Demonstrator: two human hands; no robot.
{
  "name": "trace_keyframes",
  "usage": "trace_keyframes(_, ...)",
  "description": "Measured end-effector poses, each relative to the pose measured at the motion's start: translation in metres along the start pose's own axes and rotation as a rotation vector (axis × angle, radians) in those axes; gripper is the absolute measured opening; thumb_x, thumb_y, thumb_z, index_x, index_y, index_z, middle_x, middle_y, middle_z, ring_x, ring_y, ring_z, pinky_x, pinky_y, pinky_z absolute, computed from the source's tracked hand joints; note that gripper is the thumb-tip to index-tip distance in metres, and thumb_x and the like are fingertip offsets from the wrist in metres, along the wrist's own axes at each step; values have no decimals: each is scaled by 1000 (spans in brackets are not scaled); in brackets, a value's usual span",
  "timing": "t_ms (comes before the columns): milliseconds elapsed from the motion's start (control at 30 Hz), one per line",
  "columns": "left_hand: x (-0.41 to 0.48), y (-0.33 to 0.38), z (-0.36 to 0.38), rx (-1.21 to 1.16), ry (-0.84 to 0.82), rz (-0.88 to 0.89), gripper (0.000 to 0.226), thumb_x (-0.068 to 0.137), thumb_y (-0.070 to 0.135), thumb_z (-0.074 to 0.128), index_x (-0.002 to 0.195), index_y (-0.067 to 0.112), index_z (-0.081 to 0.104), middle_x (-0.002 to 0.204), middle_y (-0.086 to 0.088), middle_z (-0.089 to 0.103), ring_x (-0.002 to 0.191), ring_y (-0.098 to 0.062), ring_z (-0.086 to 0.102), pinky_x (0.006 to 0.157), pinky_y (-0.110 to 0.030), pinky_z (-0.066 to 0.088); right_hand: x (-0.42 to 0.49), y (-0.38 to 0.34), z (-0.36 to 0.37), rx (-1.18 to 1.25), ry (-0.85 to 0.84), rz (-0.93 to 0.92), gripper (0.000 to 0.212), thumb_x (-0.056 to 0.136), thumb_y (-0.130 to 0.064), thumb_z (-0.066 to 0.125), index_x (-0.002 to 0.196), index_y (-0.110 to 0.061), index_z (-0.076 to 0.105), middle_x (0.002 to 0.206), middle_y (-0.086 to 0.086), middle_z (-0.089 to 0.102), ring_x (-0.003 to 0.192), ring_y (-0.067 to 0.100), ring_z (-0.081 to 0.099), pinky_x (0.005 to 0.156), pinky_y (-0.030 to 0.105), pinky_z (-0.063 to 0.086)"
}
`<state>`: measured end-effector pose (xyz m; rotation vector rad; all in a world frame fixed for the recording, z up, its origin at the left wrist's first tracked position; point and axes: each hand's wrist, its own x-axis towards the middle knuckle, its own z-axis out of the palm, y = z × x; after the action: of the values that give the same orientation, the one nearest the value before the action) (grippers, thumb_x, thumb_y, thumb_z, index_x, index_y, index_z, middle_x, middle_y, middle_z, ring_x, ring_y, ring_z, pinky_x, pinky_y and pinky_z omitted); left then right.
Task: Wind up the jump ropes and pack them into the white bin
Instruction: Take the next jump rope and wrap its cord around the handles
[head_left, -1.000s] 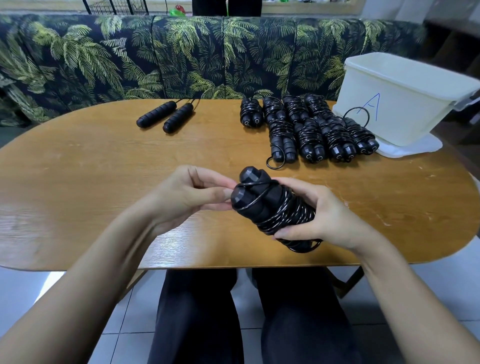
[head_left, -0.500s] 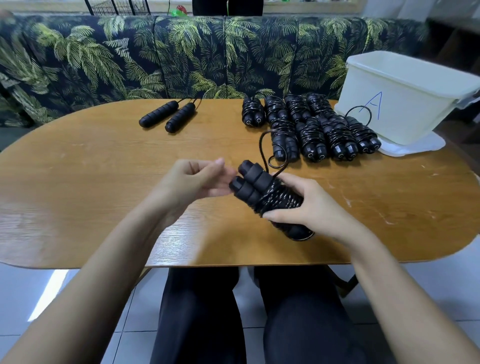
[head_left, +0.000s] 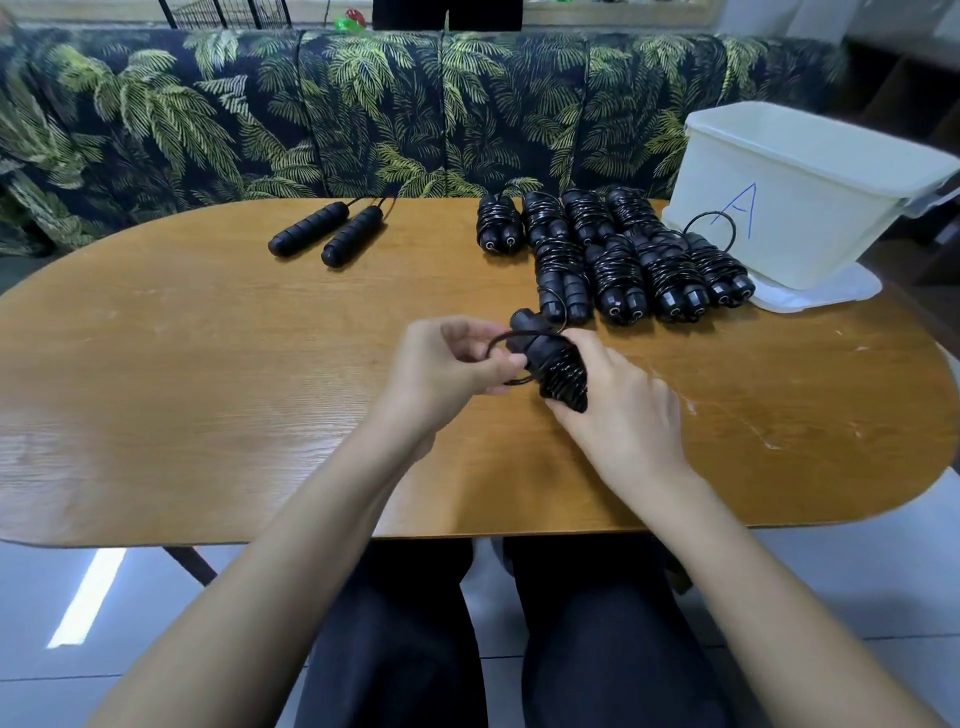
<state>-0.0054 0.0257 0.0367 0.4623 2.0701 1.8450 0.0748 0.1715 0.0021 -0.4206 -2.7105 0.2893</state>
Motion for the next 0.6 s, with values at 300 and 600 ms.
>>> trace_keyframes(300,-4,-16,-3,-8,119,64,6,87,12,68,81,13,66,70,-1,65,60,-4,56,56,-18,47,0,2,-6,943,-230,74,76,81,-22,76,142,-42,35,124,-30,52,112,-18,48,88,5,37)
trace_keyframes(600,0,0,-25,-22,93,203,7,89,9,64,83,12,65,85,-4,67,79,-10,57,74,-22,49,-16,-5,-3,517,177,-156,66,76,-32,79,134,-40,48,133,-20,57,109,4,61,84,31,54)
